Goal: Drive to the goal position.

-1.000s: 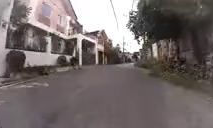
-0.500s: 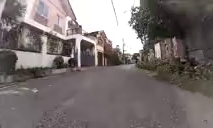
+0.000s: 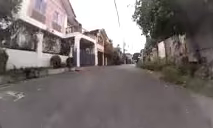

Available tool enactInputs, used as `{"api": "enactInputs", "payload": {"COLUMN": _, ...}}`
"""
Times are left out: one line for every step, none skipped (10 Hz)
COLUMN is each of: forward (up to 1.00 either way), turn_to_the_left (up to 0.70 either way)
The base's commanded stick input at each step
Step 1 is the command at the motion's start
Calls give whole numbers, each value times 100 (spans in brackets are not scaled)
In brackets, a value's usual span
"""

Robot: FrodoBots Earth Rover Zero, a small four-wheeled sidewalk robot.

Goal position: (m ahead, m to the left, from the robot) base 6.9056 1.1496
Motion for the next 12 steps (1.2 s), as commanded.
{"api": "enactInputs", "payload": {"forward": 100, "turn_to_the_left": -35}}
{"api": "enactInputs", "payload": {"forward": 100, "turn_to_the_left": -10}}
{"api": "enactInputs", "payload": {"forward": 100, "turn_to_the_left": 0}}
{"api": "enactInputs", "payload": {"forward": 100, "turn_to_the_left": 0}}
{"api": "enactInputs", "payload": {"forward": 100, "turn_to_the_left": 0}}
{"api": "enactInputs", "payload": {"forward": 100, "turn_to_the_left": 0}}
{"api": "enactInputs", "payload": {"forward": 100, "turn_to_the_left": 0}}
{"api": "enactInputs", "payload": {"forward": 100, "turn_to_the_left": 0}}
{"api": "enactInputs", "payload": {"forward": 100, "turn_to_the_left": 0}}
{"api": "enactInputs", "payload": {"forward": 100, "turn_to_the_left": 0}}
{"api": "enactInputs", "payload": {"forward": 100, "turn_to_the_left": 0}}
{"api": "enactInputs", "payload": {"forward": 100, "turn_to_the_left": 0}}
